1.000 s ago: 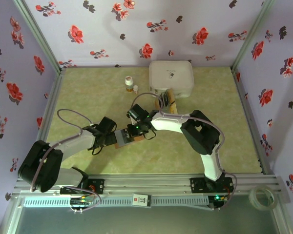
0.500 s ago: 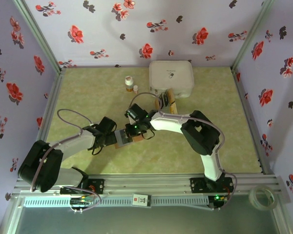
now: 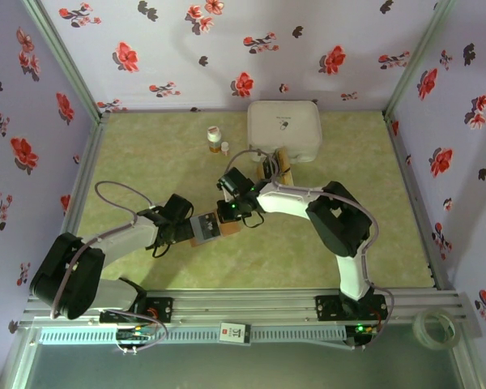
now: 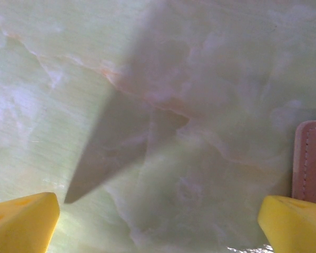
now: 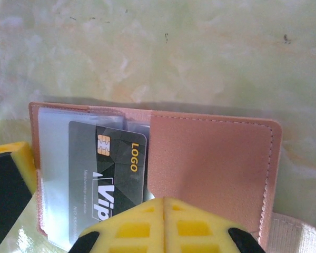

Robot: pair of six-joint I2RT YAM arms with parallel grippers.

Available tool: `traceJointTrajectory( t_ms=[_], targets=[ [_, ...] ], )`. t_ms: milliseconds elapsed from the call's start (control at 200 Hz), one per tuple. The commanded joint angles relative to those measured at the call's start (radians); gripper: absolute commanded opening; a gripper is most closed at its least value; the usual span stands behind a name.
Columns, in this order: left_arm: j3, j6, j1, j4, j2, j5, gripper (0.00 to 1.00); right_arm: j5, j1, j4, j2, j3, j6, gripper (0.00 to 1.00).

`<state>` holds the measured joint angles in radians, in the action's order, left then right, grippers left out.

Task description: Put the credit cards into the card holder

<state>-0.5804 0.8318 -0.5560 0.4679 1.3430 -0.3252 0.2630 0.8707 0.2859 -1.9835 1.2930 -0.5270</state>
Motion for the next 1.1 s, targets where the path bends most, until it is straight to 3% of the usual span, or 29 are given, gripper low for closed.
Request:
traceJointTrajectory(
  t_ms=[0,1095],
  targets=[
    [0.003,-0.012,0.004,-0.023,0.041,-0.002,1.0,0.011,0.012,-0.003,-0.035,0.023,-0.002,0.07],
    [0.003,-0.013,-0.001,-0.028,0.045,0.001,1.0,0.059,0.091,0.019,-0.106,0.129,-0.019,0.06]
  ],
)
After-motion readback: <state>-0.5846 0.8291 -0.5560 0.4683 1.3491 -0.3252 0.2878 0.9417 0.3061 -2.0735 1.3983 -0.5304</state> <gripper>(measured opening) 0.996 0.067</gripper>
